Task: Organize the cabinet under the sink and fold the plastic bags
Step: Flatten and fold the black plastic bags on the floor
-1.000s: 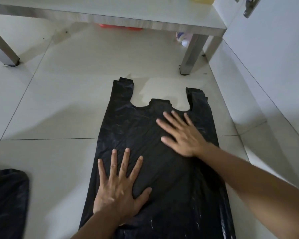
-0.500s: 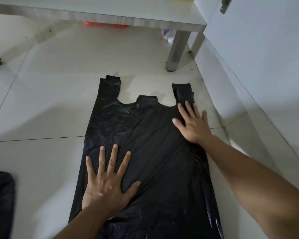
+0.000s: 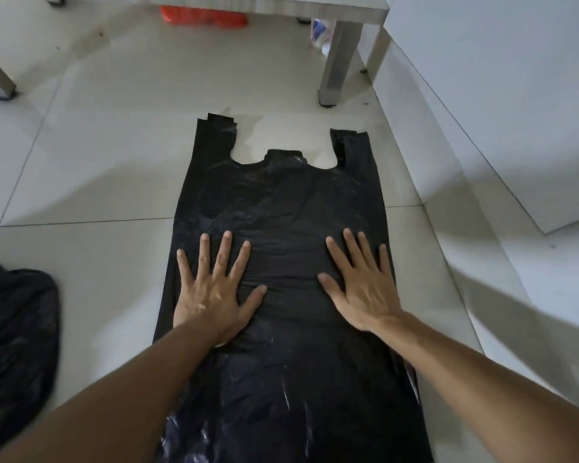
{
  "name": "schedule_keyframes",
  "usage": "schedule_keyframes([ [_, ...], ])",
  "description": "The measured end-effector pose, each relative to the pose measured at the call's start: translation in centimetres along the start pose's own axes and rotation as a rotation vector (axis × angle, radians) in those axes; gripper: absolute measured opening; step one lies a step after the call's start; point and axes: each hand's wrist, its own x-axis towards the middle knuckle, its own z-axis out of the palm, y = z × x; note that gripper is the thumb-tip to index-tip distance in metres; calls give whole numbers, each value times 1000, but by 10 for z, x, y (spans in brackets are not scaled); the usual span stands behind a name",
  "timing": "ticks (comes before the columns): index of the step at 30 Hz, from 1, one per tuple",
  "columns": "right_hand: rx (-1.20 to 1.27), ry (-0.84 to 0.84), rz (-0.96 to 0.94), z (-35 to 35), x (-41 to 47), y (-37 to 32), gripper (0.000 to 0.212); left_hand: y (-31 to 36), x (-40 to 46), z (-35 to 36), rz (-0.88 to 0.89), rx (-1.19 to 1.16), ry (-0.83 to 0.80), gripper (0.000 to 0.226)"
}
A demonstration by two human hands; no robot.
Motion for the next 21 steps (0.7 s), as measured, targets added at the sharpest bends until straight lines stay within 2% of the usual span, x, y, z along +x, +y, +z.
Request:
schedule_keyframes([
  [4,44,29,131,-10,-15,2,78,-1,0,-3,-7,-98,-44,84],
  [7,6,34,33,-5,-60,-13,75,-4,0,-20,-2,-229,4,83],
  [10,-82,9,-17,1,-93,-21,74,-3,-21,-38,47,-109,133,75],
  [12,-85,19,-49,4,-108,-31,69,1,-50,-37,128,-49,142,71],
  [16,-39,9,-124,10,-129,-66,67,16,-110,-6,268,-31,67,69],
  [21,-43,-57,-108,22,-143,-59,73,12,-136,18,217,-23,10,70],
])
